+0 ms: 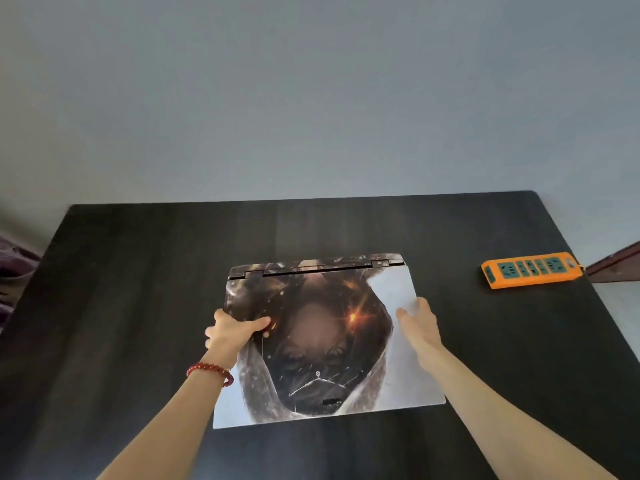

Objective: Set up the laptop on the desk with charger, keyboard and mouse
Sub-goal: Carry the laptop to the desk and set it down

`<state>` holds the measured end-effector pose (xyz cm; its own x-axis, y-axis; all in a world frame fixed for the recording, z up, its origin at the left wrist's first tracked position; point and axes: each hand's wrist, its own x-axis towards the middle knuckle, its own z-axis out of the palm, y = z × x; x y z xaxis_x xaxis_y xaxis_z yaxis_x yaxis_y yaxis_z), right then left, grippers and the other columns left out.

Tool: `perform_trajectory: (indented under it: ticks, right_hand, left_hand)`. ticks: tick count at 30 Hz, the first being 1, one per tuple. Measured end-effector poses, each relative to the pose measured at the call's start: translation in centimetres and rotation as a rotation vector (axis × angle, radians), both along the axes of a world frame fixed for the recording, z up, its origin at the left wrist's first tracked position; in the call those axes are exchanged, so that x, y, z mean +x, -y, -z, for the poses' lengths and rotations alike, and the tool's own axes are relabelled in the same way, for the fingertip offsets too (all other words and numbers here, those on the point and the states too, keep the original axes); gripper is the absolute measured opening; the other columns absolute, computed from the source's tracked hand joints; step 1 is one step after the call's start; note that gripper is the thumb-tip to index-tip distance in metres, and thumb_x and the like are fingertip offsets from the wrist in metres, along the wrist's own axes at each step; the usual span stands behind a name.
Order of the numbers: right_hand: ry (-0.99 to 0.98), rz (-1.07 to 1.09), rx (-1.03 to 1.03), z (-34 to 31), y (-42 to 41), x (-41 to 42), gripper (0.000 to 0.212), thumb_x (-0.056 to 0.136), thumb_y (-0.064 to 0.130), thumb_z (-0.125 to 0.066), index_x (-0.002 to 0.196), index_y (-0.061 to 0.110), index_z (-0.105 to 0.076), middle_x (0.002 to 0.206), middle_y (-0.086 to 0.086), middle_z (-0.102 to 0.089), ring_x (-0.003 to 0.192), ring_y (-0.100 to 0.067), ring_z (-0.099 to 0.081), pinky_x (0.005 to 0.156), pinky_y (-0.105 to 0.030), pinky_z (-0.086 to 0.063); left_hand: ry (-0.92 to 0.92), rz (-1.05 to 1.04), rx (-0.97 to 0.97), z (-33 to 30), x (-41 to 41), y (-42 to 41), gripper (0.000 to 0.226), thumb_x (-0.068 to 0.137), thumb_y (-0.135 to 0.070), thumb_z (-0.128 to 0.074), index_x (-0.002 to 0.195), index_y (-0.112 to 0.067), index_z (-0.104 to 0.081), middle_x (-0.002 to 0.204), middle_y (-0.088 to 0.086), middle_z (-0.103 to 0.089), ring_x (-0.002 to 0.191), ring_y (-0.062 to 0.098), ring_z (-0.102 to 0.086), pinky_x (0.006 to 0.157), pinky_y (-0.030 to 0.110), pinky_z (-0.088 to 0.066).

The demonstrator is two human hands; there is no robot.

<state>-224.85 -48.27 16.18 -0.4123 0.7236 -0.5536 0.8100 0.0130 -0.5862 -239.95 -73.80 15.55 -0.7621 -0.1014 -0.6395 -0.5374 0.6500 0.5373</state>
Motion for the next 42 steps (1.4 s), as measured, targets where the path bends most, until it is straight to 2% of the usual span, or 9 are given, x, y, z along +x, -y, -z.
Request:
perform_trajectory:
  ticks: [10,20,25,32,36,39,42]
  right_hand:
    - [0.085,-0.052,0.046,2.5,-0.4,-3.3,0.048,0.095,0.026,-0.043,0.139,0.016,-0.024,0.143,-0.013,-0.035,0.127,-0.035,-0.037,0.103,-0.050,-0.036]
    - [0.150,-0.090,0.070,2.7,0.1,-3.4,0.054,0.095,0.026,-0.043,0.142,0.015,-0.019,0.146,-0.012,-0.031,0.131,-0.033,-0.026,0.104,-0.049,-0.029]
    - [0.141,-0.093,0.061,2.7,0.9,-3.0,0.059,0.094,0.023,-0.044,0.144,0.017,-0.014,0.149,-0.011,-0.027,0.134,-0.034,-0.021,0.105,-0.054,-0.030]
    - [0.165,-0.119,0.054,2.4,0.9,-2.8,0.063,0.093,0.021,-0.045,0.145,0.020,-0.010,0.150,-0.011,-0.024,0.134,-0.036,-0.022,0.105,-0.054,-0.029]
    - [0.192,-0.183,0.032,1.9,0.8,-2.5,0.071,0.093,0.029,-0.047,0.147,0.020,-0.002,0.153,-0.010,-0.019,0.137,-0.037,-0.018,0.109,-0.052,-0.023]
    - [0.228,-0.276,0.106,0.8,1.3,-1.6,0.071,0.093,0.037,-0.047,0.147,0.019,-0.006,0.155,-0.009,-0.016,0.139,-0.037,-0.017,0.111,-0.055,-0.022]
    - [0.146,-0.392,0.265,-0.5,2.8,-0.5,0.060,0.094,0.030,-0.045,0.145,0.018,-0.017,0.153,-0.010,-0.021,0.138,-0.035,-0.022,0.110,-0.053,-0.026]
  left_hand:
    - [0.010,0.075,-0.224,2.0,-3.1,-1.2,0.093,0.068,-0.050,-0.075,0.135,-0.006,-0.029,0.138,0.022,-0.035,0.128,0.039,-0.029,0.106,0.049,-0.029]
    - [-0.005,0.105,-0.269,2.8,-3.5,-0.9,0.091,0.070,-0.046,-0.075,0.137,-0.006,-0.027,0.139,0.022,-0.034,0.127,0.040,-0.031,0.107,0.051,-0.029]
    - [-0.012,0.105,-0.277,3.0,-3.3,-0.6,0.095,0.068,-0.040,-0.078,0.139,-0.008,-0.023,0.138,0.023,-0.033,0.127,0.042,-0.032,0.105,0.052,-0.033]
    - [-0.010,0.170,-0.280,2.8,-2.9,-0.2,0.099,0.070,-0.046,-0.075,0.142,-0.011,-0.017,0.142,0.023,-0.030,0.129,0.043,-0.030,0.106,0.052,-0.031]
    - [-0.015,0.221,-0.293,1.9,-2.6,-0.3,0.101,0.074,-0.048,-0.070,0.144,-0.009,-0.010,0.146,0.023,-0.026,0.132,0.042,-0.028,0.109,0.051,-0.029]
    - [-0.082,0.250,-0.272,0.9,-0.8,-0.2,0.098,0.077,-0.049,-0.067,0.145,-0.014,-0.006,0.147,0.021,-0.022,0.133,0.042,-0.025,0.109,0.052,-0.028]
    - [-0.235,0.256,-0.223,-0.5,2.0,0.6,0.085,0.079,-0.047,-0.064,0.143,-0.018,-0.015,0.147,0.017,-0.022,0.133,0.039,-0.025,0.108,0.053,-0.029]
